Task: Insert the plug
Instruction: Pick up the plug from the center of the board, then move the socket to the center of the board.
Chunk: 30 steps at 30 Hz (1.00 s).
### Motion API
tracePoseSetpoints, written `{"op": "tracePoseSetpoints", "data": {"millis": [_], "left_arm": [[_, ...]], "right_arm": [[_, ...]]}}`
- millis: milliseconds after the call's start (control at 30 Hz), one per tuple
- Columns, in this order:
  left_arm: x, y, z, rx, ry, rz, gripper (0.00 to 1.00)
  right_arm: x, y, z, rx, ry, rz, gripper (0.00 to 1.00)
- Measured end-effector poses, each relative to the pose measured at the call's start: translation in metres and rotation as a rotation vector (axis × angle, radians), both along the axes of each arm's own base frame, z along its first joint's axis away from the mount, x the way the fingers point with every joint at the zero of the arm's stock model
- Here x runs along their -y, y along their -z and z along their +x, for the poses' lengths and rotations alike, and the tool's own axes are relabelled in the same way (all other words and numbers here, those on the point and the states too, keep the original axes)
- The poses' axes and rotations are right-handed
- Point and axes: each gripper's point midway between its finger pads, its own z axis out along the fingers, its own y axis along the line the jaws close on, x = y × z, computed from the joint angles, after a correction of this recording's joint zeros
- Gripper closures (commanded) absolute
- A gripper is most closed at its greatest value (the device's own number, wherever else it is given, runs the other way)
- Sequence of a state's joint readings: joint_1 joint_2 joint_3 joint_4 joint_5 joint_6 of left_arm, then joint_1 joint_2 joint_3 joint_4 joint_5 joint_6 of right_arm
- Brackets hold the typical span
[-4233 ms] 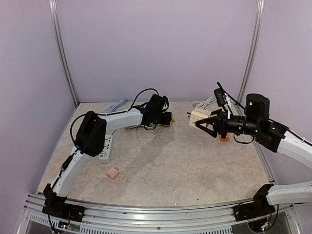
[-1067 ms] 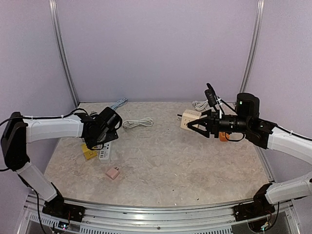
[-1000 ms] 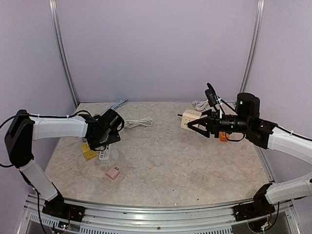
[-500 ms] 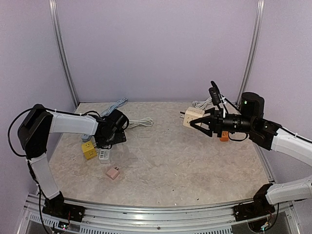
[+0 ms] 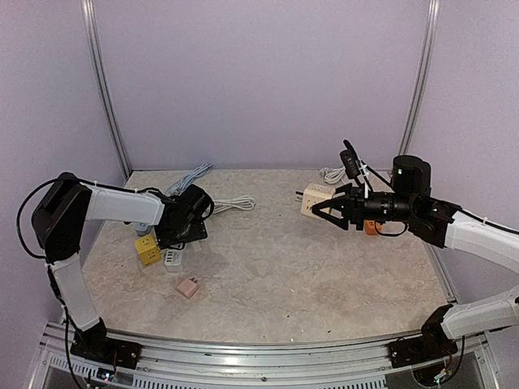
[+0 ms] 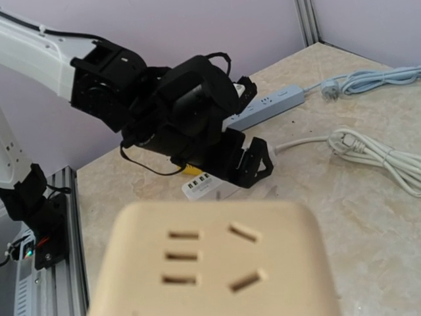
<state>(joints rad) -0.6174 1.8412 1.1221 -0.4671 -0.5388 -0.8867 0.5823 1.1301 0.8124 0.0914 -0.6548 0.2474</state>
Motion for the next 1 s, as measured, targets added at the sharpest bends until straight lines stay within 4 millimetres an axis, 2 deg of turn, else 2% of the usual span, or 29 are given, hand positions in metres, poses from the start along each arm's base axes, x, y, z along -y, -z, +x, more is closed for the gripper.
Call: {"op": "tracePoseSetpoints", "data": {"millis": [200, 400, 567, 667, 833, 1000], "left_arm": [[-0.005, 0.001, -0.002, -0.001, -0.016, 0.013, 0.08], [-0.005, 0.008, -0.003, -0.018, -0.012, 0.022, 0.20], [-0.008, 0.012, -0.004, -0.033, -0.015, 0.038, 0.23], [-0.008, 0.014, -0.004, -0.040, -0.015, 0.040, 0.32], [-0.005, 0.016, -0.004, -0.049, 0.000, 0.040, 0.53], [0.017, 0.014, 0.008, -0.044, 0.055, 0.020, 0.67]], "right_arm": [[0.000, 0.000, 0.000, -0.001, -0.001, 0.000, 1.00], [0.000, 0.000, 0.000, -0.002, -0.003, 0.000, 1.00], [0.000, 0.000, 0.000, -0.002, -0.003, 0.000, 1.00], [0.000, 0.000, 0.000, -0.003, -0.003, 0.000, 1.00], [0.000, 0.000, 0.000, -0.003, -0.002, 0.000, 1.00], [0.000, 0.001, 0.001, -0.002, 0.003, -0.002, 1.00]]}}
